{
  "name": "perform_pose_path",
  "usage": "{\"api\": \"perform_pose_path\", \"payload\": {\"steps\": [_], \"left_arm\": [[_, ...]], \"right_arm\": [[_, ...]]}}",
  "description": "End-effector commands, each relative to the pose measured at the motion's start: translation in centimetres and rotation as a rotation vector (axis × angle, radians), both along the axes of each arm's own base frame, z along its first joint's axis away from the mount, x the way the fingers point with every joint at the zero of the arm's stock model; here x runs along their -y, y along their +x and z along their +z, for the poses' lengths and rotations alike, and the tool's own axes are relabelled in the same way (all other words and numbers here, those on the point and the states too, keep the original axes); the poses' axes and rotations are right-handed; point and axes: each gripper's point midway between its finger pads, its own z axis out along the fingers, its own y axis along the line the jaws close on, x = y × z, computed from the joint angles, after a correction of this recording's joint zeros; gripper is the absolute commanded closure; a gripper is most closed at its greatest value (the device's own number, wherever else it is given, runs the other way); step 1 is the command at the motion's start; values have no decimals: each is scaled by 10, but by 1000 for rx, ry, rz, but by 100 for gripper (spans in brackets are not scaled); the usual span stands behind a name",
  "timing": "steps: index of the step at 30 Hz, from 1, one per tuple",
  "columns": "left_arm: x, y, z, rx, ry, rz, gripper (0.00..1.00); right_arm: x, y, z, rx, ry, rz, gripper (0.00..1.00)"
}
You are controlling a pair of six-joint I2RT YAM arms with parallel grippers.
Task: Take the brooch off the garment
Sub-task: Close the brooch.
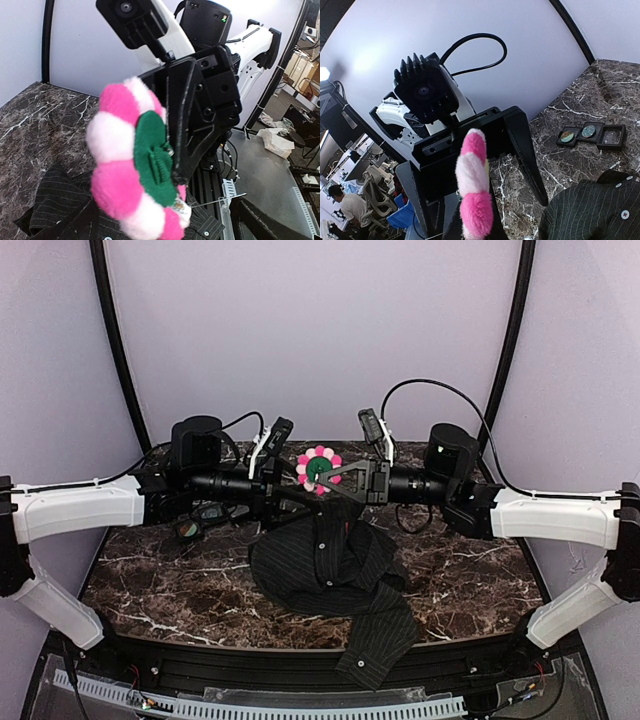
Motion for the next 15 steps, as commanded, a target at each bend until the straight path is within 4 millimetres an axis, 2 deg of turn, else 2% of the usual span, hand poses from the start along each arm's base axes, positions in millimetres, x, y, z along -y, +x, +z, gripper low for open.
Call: {"api": "perform_pose_path", "payload": {"steps": [1, 7, 11, 15], "left_arm": [[2, -14, 2, -38, -37, -75, 8], [3, -11, 5, -51, -50, -61, 10], [3, -9, 7, -58, -56, -44, 16], [-3, -4, 7, -27, -36, -1, 13]], "right_arm": [[-2, 1, 7, 14, 20, -10, 100], [-2, 0, 6, 12, 15, -6, 100], [-2, 0, 4, 10, 14, -5, 100], [0, -1, 5, 10, 16, -12, 100]]}}
